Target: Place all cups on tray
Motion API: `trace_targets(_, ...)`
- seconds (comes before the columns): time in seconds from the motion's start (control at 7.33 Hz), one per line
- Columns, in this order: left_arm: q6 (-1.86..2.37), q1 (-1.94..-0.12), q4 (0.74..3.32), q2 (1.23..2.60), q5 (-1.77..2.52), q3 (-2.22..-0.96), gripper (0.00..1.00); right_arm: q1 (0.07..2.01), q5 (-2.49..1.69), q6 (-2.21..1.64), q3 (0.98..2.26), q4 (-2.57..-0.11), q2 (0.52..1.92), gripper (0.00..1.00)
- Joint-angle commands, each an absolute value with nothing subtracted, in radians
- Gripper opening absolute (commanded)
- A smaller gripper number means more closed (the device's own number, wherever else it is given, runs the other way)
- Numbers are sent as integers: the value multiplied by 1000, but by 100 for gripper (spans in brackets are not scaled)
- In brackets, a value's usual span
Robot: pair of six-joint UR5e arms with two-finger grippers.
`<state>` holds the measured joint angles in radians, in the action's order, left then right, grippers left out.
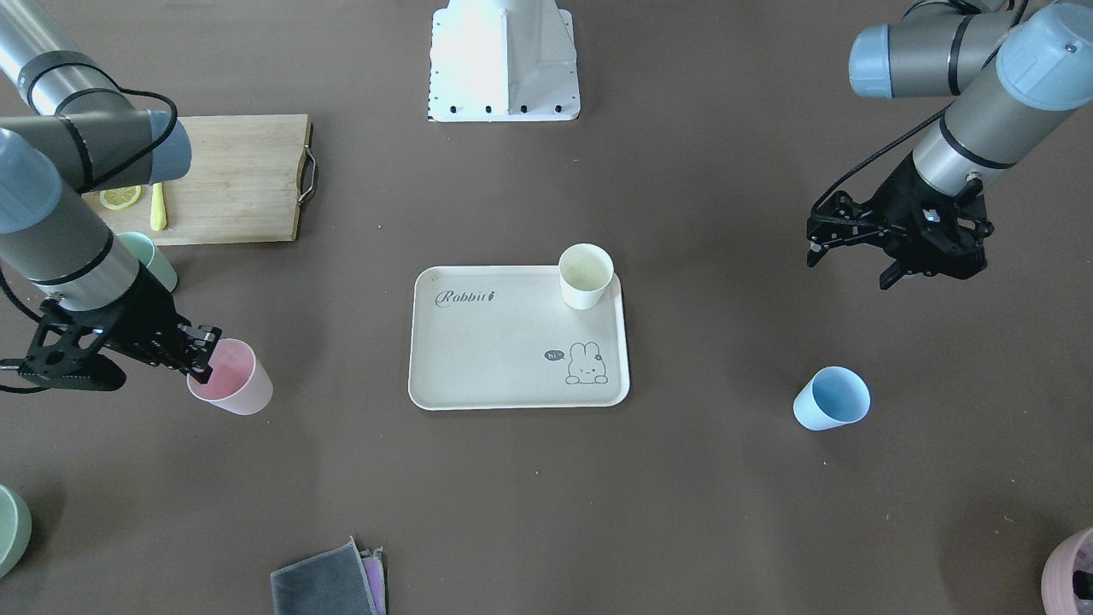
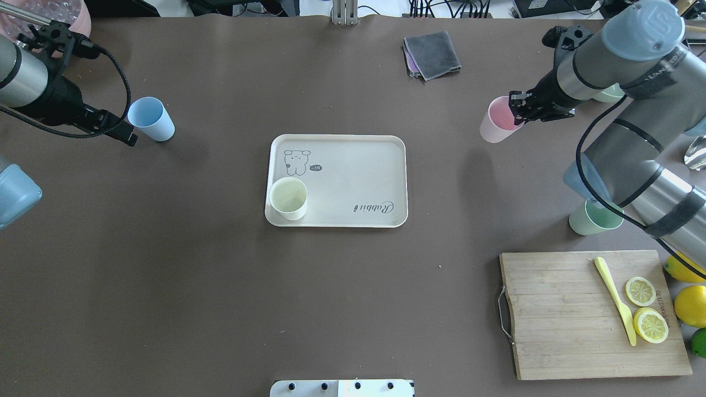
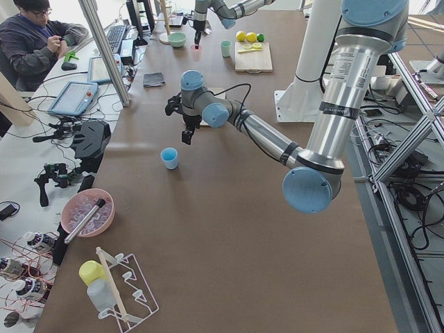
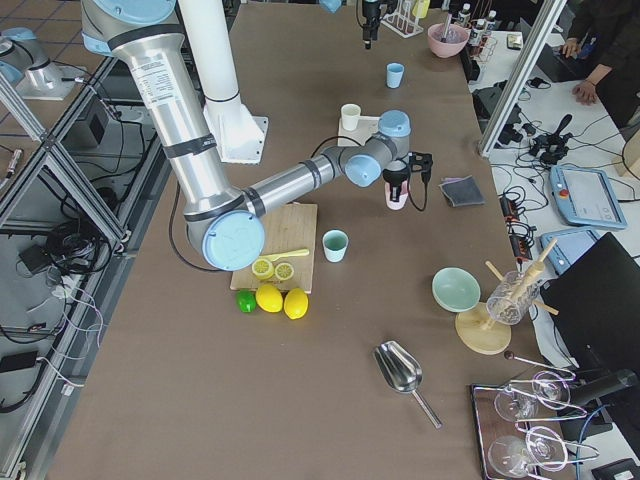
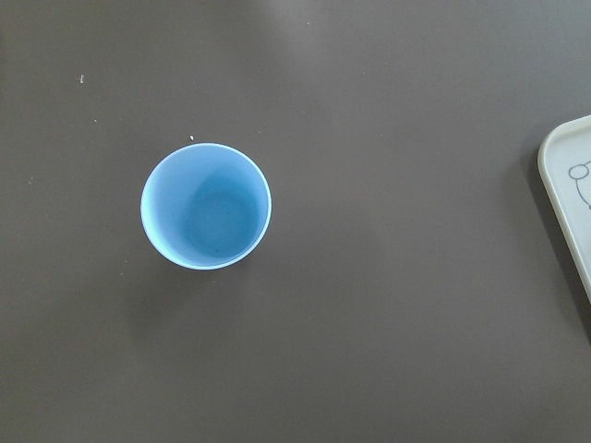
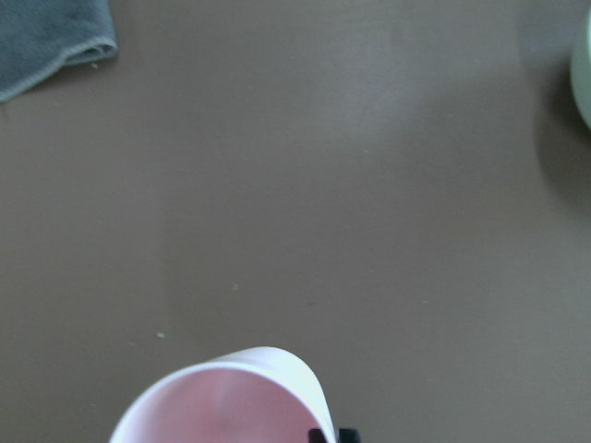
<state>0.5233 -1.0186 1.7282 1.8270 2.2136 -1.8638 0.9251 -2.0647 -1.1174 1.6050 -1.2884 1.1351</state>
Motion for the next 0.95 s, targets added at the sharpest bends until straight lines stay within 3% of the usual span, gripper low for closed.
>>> trace_targets(0.0,526,-1019,1729,1827,2214,-1865,98,782,-1946,-1379,1586,-1443,946,0)
trace_targets(0.55,529,-1017,1729,1829,2214,-1862,98,641,-1815,-1522,1474,-1459,816,0)
trace_targets(0.68,529,-1014,1729,1829,2215,-1861,98,641,-1812,-1517,1471,-1459,818,28)
trace_targets(0.82,528,-1014,1730,1830,2215,-1855,98,641,-1795,-1514,1467,-1459,812,70)
